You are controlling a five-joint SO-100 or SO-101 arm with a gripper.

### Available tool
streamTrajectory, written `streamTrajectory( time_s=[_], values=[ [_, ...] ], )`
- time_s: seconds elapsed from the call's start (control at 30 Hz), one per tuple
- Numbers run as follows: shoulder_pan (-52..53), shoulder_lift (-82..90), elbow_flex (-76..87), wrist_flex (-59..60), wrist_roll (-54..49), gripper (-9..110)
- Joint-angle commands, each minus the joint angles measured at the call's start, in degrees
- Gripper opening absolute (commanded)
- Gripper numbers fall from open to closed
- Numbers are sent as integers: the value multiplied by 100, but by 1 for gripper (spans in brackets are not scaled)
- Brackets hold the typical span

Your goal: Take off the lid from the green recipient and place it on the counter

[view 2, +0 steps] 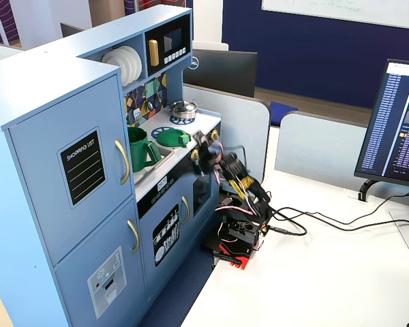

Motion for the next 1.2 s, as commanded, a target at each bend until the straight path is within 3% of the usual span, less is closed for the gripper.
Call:
streamTrajectory(
  time_s=[0.0, 0.2, 0.43, 0.67, 1.0, 1.17],
  values=[
    [-475, 677, 896, 369, 211, 30],
    [-1187, 756, 2145, 299, 272, 26],
    [-1274, 958, 3858, -1116, 545, 27],
    [-1354, 1090, 3964, -158, 976, 22],
    [-1521, 1134, 3973, 2127, 1424, 1],
    [-1485, 1134, 3973, 2399, 1538, 1]
  ],
)
